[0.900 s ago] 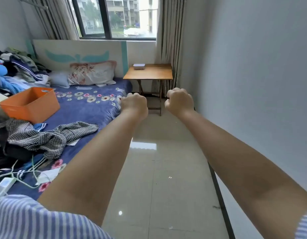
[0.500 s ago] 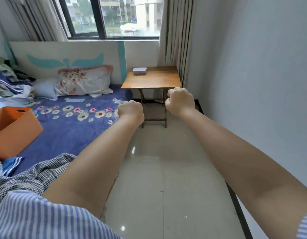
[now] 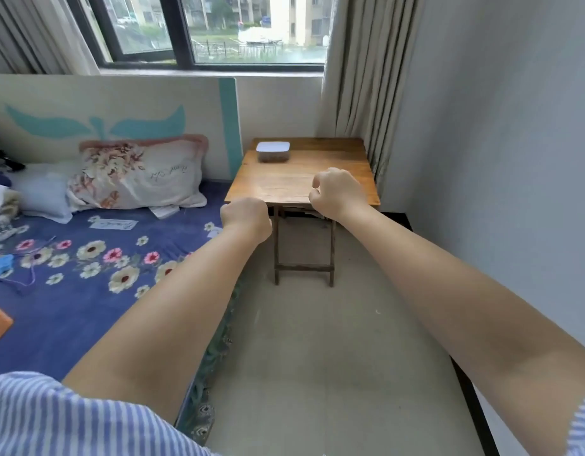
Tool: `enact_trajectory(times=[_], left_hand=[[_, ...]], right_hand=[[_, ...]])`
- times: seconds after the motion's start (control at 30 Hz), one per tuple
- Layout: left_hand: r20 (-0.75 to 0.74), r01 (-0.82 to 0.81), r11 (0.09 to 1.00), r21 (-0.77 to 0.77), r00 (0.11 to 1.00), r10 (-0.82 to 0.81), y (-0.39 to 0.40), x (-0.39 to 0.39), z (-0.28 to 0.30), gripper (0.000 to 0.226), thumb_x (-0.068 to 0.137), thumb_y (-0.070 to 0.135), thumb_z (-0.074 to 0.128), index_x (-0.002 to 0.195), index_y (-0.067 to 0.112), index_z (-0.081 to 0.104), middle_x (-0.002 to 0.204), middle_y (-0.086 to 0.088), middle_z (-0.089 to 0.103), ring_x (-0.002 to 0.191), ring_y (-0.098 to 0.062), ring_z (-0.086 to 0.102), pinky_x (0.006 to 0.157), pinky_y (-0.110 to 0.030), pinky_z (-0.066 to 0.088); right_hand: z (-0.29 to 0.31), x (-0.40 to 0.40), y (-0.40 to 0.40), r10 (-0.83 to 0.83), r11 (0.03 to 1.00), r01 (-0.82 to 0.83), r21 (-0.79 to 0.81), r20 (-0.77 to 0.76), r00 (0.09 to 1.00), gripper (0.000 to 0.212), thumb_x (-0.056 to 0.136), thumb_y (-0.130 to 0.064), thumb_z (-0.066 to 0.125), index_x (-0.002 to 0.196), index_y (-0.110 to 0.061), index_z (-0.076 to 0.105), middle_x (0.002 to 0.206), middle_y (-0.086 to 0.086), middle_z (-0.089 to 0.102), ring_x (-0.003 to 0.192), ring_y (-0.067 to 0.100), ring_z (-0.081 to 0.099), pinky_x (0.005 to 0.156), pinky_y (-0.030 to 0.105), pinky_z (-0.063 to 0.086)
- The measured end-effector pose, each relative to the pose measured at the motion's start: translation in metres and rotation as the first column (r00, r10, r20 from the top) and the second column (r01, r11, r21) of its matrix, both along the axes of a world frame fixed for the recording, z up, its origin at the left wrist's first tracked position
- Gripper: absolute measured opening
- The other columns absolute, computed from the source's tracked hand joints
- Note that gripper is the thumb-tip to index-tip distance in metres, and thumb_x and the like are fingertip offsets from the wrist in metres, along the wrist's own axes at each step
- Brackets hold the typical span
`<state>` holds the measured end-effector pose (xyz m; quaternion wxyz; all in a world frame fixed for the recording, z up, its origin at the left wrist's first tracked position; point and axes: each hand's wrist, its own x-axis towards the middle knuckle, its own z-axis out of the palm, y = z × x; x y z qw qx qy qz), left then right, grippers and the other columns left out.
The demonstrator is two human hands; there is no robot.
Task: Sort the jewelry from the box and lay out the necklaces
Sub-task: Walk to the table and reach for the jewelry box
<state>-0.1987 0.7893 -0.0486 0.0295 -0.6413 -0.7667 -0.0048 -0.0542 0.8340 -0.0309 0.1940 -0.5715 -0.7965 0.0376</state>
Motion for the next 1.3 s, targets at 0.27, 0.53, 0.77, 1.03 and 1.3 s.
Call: enact_trajectory(times=[0.27, 0.53, 0.77, 1.03, 1.3], left_hand=[[-0.047, -0.074, 0.991, -0.112, 0.997, 0.069, 0.213, -0.102, -0.036, 0.028, 0.09, 0.012, 0.045, 0.112, 0.007, 0.062, 0.122, -0.012, 0.058, 0.114, -0.03, 0.052, 0.082, -0.034, 0.04], [-0.033, -0.012, 0.98, -0.201, 0.999, 0.005, 0.423, -0.172, -0.063, 0.025, 0.088, 0.009, 0.043, 0.102, 0.009, 0.063, 0.113, -0.009, 0.062, 0.106, -0.028, 0.055, 0.071, -0.031, 0.036], [-0.036, 0.014, 0.95, -0.311, 0.999, -0.026, 0.571, -0.195, -0.108, 0.025, 0.088, 0.009, 0.042, 0.101, 0.008, 0.064, 0.111, -0.009, 0.062, 0.088, -0.026, 0.049, 0.066, -0.032, 0.037], [0.083, -0.062, 0.906, -0.419, 0.991, 0.106, 0.713, -0.241, -0.171, 0.03, 0.091, 0.016, 0.038, 0.111, 0.007, 0.059, 0.119, -0.011, 0.057, 0.109, -0.029, 0.053, 0.081, -0.036, 0.048], [0.245, -0.014, 0.89, -0.455, 0.959, 0.14, 0.775, -0.282, -0.288, 0.049, 0.099, 0.031, 0.035, 0.143, 0.009, 0.032, 0.156, -0.009, 0.024, 0.145, -0.024, 0.02, 0.114, -0.038, 0.03]], right_hand=[[-0.037, -0.088, 0.223, 0.027, 0.996, -0.022, -0.083, 0.051, 0.998, 0.029, 0.088, -0.016, 0.043, 0.106, -0.005, 0.062, 0.117, 0.014, 0.058, 0.114, 0.031, 0.048, 0.085, 0.035, 0.042], [-0.071, -0.127, 0.42, -0.09, 0.977, 0.109, -0.186, 0.109, 0.99, 0.029, 0.086, -0.017, 0.043, 0.101, -0.004, 0.065, 0.113, 0.014, 0.063, 0.105, 0.031, 0.054, 0.083, 0.039, 0.051], [-0.107, -0.14, 0.585, -0.141, 0.939, 0.153, -0.308, 0.063, 0.988, 0.029, 0.084, -0.015, 0.044, 0.1, -0.003, 0.065, 0.111, 0.017, 0.065, 0.104, 0.034, 0.057, 0.081, 0.038, 0.051], [-0.18, -0.189, 0.748, -0.079, 0.855, 0.103, -0.508, 0.069, 0.994, 0.028, 0.086, -0.015, 0.043, 0.105, -0.005, 0.062, 0.114, 0.014, 0.065, 0.106, 0.032, 0.056, 0.073, 0.032, 0.043], [-0.283, -0.246, 0.836, 0.012, 0.887, 0.048, -0.459, 0.126, 0.992, 0.043, 0.087, -0.027, 0.055, 0.125, -0.007, 0.049, 0.135, 0.014, 0.048, 0.127, 0.031, 0.039, 0.101, 0.043, 0.038]])
